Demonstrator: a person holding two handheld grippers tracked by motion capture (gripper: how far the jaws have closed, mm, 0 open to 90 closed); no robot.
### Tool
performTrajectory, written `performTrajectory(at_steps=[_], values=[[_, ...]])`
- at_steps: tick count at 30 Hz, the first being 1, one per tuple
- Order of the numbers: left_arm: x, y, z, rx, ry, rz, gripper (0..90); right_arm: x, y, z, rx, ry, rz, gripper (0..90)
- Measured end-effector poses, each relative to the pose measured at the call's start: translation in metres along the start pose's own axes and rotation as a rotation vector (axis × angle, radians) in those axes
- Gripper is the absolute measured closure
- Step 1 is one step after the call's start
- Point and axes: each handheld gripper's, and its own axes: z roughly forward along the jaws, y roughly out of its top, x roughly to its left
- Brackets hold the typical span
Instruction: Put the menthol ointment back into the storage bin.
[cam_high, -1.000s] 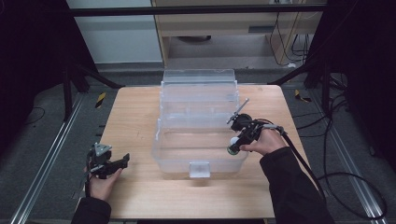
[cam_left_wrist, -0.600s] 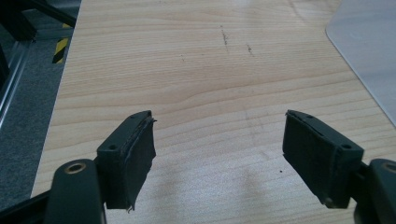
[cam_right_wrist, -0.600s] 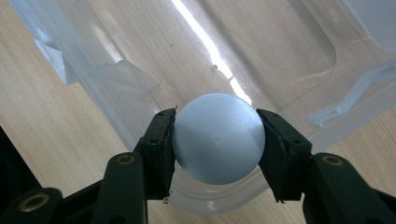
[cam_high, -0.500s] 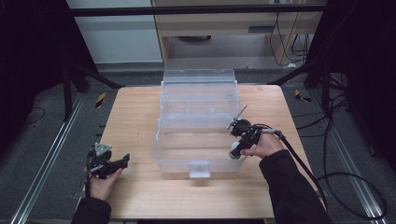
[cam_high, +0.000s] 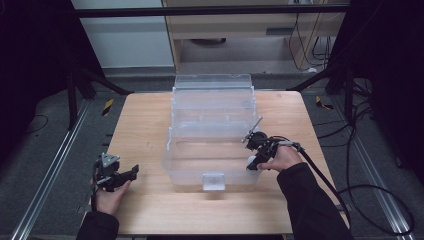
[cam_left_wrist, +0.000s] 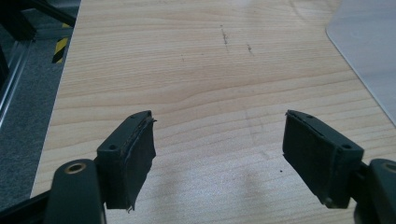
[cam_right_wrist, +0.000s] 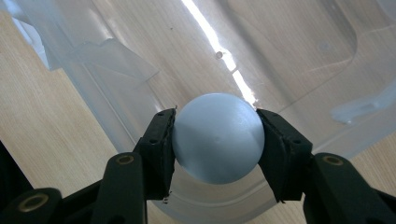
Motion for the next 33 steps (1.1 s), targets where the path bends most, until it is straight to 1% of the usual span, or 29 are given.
performTrajectory(at_steps=[1, 5, 10, 13, 15, 18, 20, 22, 23, 24, 25, 26, 28, 30, 32, 33], values=[[0.000, 0.000, 0.000, 0.000, 0.000, 0.001, 24.7, 0.001, 0.000, 0.000, 0.004, 0.003, 0.006, 49.7], [0.000, 0.000, 0.000, 0.000, 0.000, 0.000, 24.7, 0.001, 0.000, 0.003, 0.009, -0.006, -0.010, 49.8], [0.000, 0.000, 0.000, 0.001, -0.001, 0.000, 24.7, 0.002, 0.001, 0.004, 0.016, -0.010, -0.005, 49.5], [0.000, 0.000, 0.000, 0.002, -0.002, 0.000, 24.6, 0.002, 0.001, 0.003, 0.011, -0.007, 0.001, 49.4], [0.000, 0.000, 0.000, 0.003, -0.003, 0.000, 24.6, 0.001, 0.000, 0.002, 0.008, -0.003, -0.003, 49.7], [0.000, 0.000, 0.000, 0.003, -0.002, 0.000, 24.6, 0.002, -0.001, 0.000, 0.000, -0.005, 0.006, 49.6], [0.000, 0.000, 0.000, 0.002, -0.002, 0.000, 24.6, 0.002, -0.001, -0.001, -0.006, -0.011, 0.001, 49.6], [0.000, 0.000, 0.000, 0.002, -0.002, 0.000, 24.7, 0.002, -0.002, -0.003, -0.016, -0.016, 0.013, 49.6], [0.000, 0.000, 0.000, 0.002, -0.002, -0.001, 24.7, 0.002, -0.002, -0.004, -0.026, -0.017, 0.013, 49.6], [0.000, 0.000, 0.000, 0.002, -0.003, -0.001, 24.7, 0.002, -0.003, -0.007, -0.041, -0.017, 0.023, 49.4], [0.000, 0.000, 0.000, 0.002, -0.003, -0.001, 24.7, 0.002, -0.004, -0.010, -0.069, -0.023, 0.023, 49.0], [0.000, 0.000, 0.000, 0.003, -0.004, 0.001, 24.8, 0.002, -0.004, -0.012, -0.085, -0.026, 0.037, 48.5], [0.000, 0.000, -0.001, 0.002, -0.006, 0.001, 24.8, 0.002, -0.008, -0.021, -0.147, -0.045, 0.051, 46.9], [-0.001, 0.000, -0.001, 0.002, -0.008, -0.001, 25.0, 0.002, -0.012, -0.028, -0.194, -0.067, 0.061, 45.2], [-0.001, 0.000, -0.001, 0.001, -0.010, -0.002, 25.5, 0.003, -0.018, -0.036, -0.261, -0.092, 0.091, 43.5], [-0.001, 0.000, -0.001, 0.001, -0.011, -0.002, 25.8, 0.002, -0.021, -0.038, -0.284, -0.101, 0.099, 41.5]])
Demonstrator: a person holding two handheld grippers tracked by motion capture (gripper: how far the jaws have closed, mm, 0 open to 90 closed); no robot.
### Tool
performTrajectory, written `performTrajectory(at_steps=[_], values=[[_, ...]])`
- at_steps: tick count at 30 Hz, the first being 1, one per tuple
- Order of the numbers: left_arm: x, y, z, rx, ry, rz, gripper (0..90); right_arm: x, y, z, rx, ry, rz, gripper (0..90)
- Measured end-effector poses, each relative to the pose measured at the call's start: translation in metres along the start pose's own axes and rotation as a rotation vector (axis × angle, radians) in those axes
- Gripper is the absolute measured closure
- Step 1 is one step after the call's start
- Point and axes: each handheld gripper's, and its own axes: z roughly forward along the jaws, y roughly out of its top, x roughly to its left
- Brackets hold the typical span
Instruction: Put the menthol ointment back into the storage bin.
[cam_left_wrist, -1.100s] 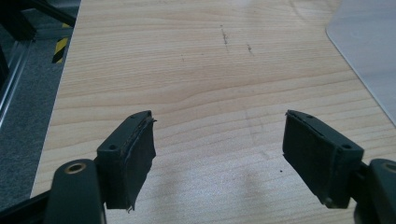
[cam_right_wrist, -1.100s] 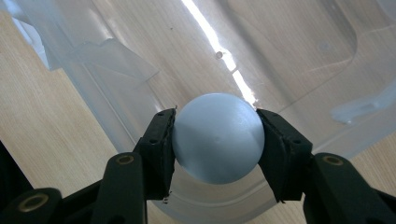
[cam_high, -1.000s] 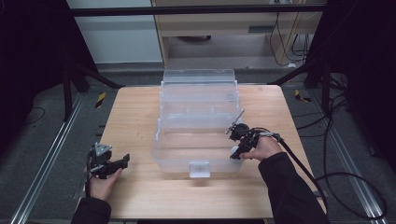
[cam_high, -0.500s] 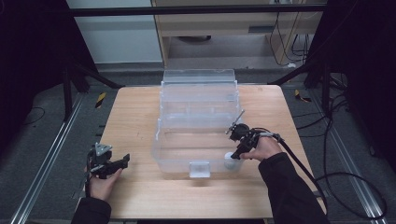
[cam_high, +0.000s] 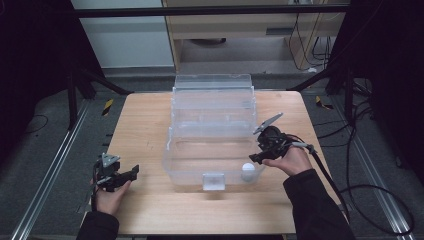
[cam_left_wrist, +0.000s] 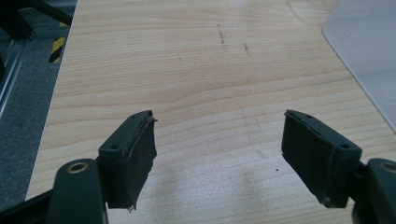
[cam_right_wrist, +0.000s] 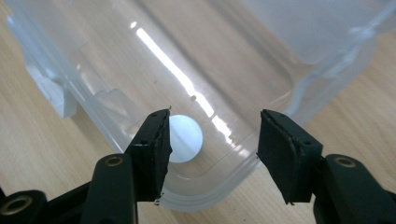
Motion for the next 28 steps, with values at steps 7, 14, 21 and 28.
performTrajectory(at_steps=[7, 14, 21, 28], values=[[0.000, 0.000, 0.000, 0.004, -0.017, -0.005, 30.0, -0.009, -0.030, -0.021, -0.193, -0.081, 0.083, 31.1], [0.000, 0.000, -0.001, 0.005, -0.032, -0.008, 36.4, -0.019, -0.072, -0.026, -0.363, -0.109, 0.203, 24.6], [-0.001, 0.000, -0.001, 0.005, -0.035, -0.006, 38.7, -0.030, -0.116, -0.012, -0.453, -0.155, 0.310, 18.7], [0.001, 0.000, -0.001, 0.002, -0.029, -0.014, 35.3, -0.039, -0.147, 0.005, -0.471, -0.210, 0.357, 16.1]])
